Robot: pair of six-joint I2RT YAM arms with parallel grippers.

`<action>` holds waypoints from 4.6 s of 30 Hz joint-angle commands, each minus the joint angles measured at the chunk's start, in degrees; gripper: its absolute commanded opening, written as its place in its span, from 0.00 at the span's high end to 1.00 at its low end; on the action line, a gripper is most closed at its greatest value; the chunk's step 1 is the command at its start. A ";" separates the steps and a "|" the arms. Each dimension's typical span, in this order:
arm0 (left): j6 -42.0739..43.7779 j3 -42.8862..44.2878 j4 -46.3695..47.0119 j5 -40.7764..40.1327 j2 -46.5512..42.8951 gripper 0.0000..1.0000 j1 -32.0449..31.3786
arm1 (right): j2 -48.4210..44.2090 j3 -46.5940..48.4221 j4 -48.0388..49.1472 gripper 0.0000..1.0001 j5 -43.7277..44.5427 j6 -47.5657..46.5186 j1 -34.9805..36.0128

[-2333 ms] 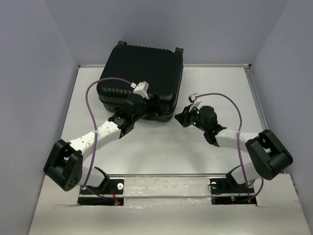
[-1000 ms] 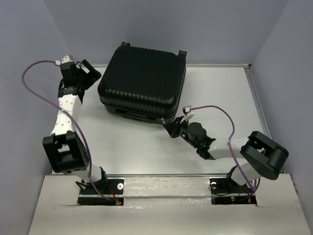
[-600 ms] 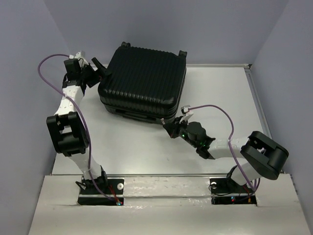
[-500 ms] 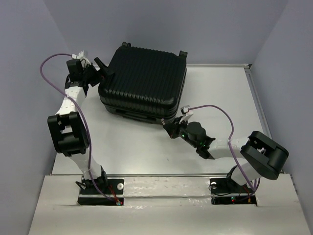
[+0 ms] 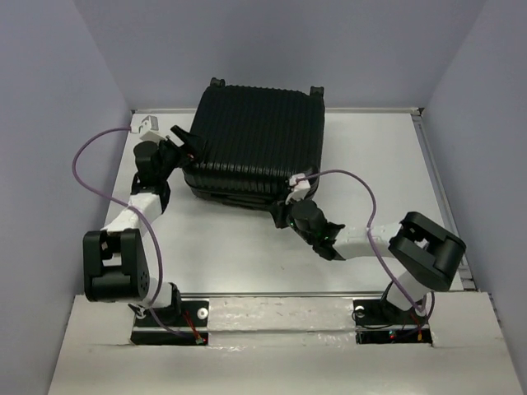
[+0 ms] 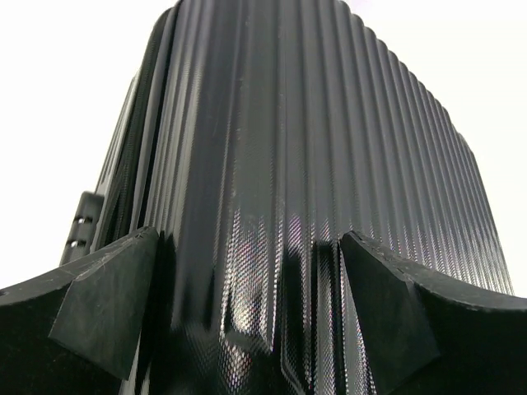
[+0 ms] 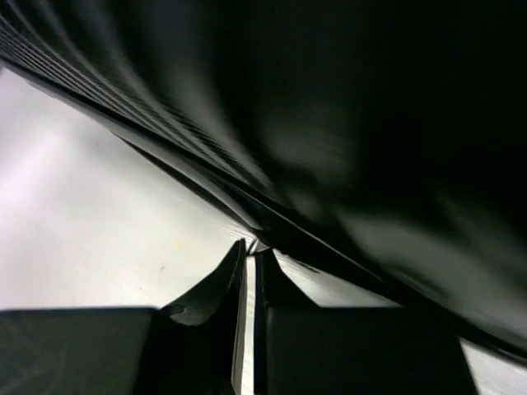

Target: Pack the luggage

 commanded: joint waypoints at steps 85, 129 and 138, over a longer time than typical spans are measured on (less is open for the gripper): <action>1.44 -1.35 -28.15 -33.35 -33.12 0.01 -53.93 | 40.14 113.78 -58.94 0.00 -63.96 8.30 -38.13; 1.44 -8.46 -31.50 -28.87 -32.42 0.01 -51.47 | -4.69 -9.77 19.27 0.52 -23.18 -9.53 -7.73; 1.97 -7.67 -31.23 -29.13 -30.57 0.01 -49.88 | 0.94 -8.10 26.66 0.62 -22.64 -9.63 -7.73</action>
